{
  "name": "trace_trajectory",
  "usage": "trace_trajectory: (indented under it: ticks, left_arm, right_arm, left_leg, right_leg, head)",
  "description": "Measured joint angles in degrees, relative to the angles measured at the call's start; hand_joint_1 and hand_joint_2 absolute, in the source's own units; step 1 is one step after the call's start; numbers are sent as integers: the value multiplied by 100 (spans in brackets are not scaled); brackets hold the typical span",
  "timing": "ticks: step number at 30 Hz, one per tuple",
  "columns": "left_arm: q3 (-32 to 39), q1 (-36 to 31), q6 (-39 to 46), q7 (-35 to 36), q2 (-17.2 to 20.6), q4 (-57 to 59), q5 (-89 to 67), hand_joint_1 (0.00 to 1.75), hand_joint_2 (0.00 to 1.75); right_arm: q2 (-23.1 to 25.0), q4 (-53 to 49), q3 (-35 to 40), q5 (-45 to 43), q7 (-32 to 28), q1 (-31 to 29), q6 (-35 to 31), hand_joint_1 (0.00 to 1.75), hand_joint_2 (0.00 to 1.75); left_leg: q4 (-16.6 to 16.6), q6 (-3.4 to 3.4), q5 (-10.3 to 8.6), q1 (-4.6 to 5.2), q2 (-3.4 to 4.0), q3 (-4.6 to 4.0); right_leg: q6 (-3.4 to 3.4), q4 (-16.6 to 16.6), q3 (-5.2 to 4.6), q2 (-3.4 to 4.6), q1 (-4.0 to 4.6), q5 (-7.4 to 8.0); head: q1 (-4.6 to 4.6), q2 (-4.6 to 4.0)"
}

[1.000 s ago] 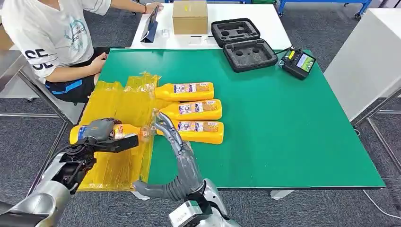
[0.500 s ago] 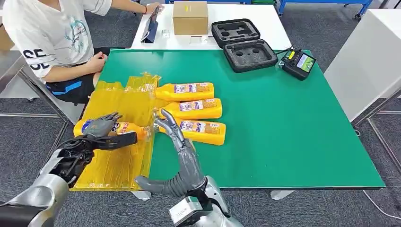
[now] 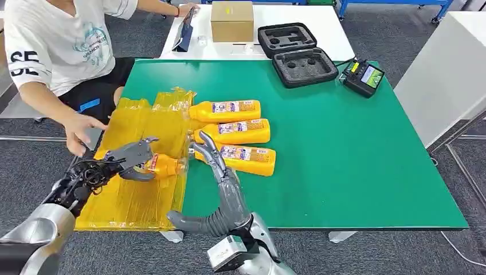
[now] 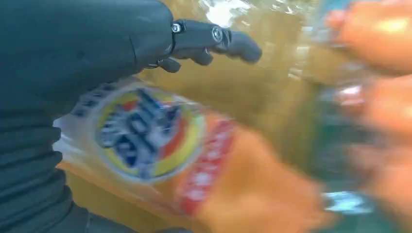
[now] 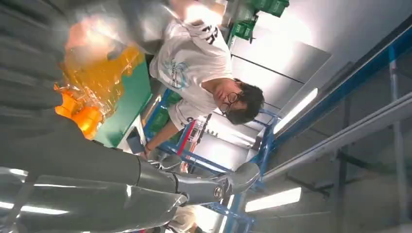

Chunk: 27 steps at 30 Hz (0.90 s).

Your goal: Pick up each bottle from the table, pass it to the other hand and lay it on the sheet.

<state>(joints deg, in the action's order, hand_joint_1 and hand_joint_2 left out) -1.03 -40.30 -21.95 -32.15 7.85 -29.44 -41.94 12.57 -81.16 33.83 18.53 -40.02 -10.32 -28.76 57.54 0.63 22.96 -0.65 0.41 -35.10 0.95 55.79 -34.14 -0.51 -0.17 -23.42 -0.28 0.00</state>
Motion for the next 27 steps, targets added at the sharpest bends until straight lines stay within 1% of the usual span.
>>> trace_trajectory:
  ticks: [2, 3, 6, 8, 11, 12, 13, 16, 18, 19, 24, 25, 26, 27]
  left_arm:
    - [217, 39, -266, 22, -50, -30, 576, 0, 0]
    - [341, 98, -228, 16, -85, -85, 849, 0, 0]
    - [623, 403, 366, -135, -224, -401, 1533, 0, 0]
    - [746, 599, 1083, -232, -310, -613, 1852, 0, 0]
    - [877, 872, 2815, -476, -446, -1074, 2009, 0, 0]
    - [877, 934, 3198, -549, -481, -1214, 2020, 0, 0]
    - [877, 977, 3411, -573, -498, -1325, 2035, 0, 175]
    - [897, 1130, 4083, -686, -559, -1649, 2048, 0, 175]
    - [893, 1261, 4802, -767, -601, -1938, 2104, 0, 175]
    - [893, 1305, 4976, -778, -614, -2048, 2164, 0, 175]
    - [906, 1475, 5161, -800, -647, -2441, 2245, 0, 175]
    - [908, 1520, 5262, -802, -649, -2518, 2289, 0, 175]
    - [912, 1577, 5416, -807, -651, -2620, 2399, 0, 175]
    - [925, 1640, 5619, -806, -651, -2722, 2536, 0, 175]
  right_arm:
    - [0, 28, 0, 17, 11, 1, 0, 0, 175]
    - [0, 44, 0, 41, 26, 8, 0, 0, 175]
    - [0, 74, 0, 137, 39, 71, 0, 0, 175]
    - [-4, 83, 0, 197, 77, 97, 0, 0, 175]
    - [-7, 94, -2, 260, 135, 103, -37, 0, 175]
    - [-9, 96, 0, 284, 151, 104, -55, 0, 175]
    - [-11, 96, 0, 297, 162, 104, -66, 0, 175]
    - [-15, 98, 2, 421, 223, 103, -159, 0, 175]
    - [-37, 98, 7, 744, 382, 101, -319, 0, 175]
    - [-55, 98, 7, 892, 466, 96, -363, 0, 175]
    - [-109, 103, 7, 1136, 631, 91, -424, 0, 175]
    - [-122, 112, 7, 1358, 818, 80, -424, 0, 175]
    - [-142, 125, 2, 1722, 1145, 55, -411, 0, 175]
    - [-171, 147, -20, 2252, 1643, 28, -346, 0, 175]
  left_leg:
    - [0, 0, 1, 2, 1, -1]
    - [1, 1, 1, 2, 1, -1]
    - [2, 1, 2, 2, 5, -12]
    - [2, 1, 2, 1, 7, -24]
    - [4, 1, 1, 0, 11, -45]
    - [4, 1, 1, 0, 10, -49]
    - [4, 0, 1, -1, 10, -52]
    - [3, 0, 2, -1, 11, -61]
    - [3, 0, 2, -1, 19, -67]
    - [3, 0, 3, 0, 17, -67]
    - [3, 1, 3, 0, 8, -75]
    - [3, 1, 4, 0, 9, -76]
    - [3, -1, 5, 0, 13, -76]
    - [3, -3, 8, 0, 16, -76]
  right_leg:
    - [0, 0, -2, 2, -2, 0]
    - [0, 0, -5, 2, -5, 0]
    - [1, 0, -19, 4, -5, 0]
    - [1, 0, -34, 5, -5, 1]
    - [0, 0, -60, 9, -2, 3]
    - [0, 0, -62, 8, -2, 3]
    - [0, 1, -62, 7, -2, 3]
    - [0, 2, -72, 8, -1, 2]
    - [0, 1, -78, 14, -1, 2]
    - [1, 1, -79, 14, -2, 2]
    - [8, 0, -79, 9, -3, -3]
    - [8, 1, -79, 9, -3, -3]
    - [8, 1, -81, 12, -3, -2]
    - [8, 1, -81, 14, -3, -2]
  head:
    - [-2, 0]
    - [2, 0]
    - [0, 0]
    - [0, 0]
    - [0, 0]
    - [0, 0]
    - [0, 0]
    - [0, 0]
    - [0, 0]
    - [0, 0]
    - [2, 0]
    - [0, 0]
    - [0, 0]
    - [0, 0]
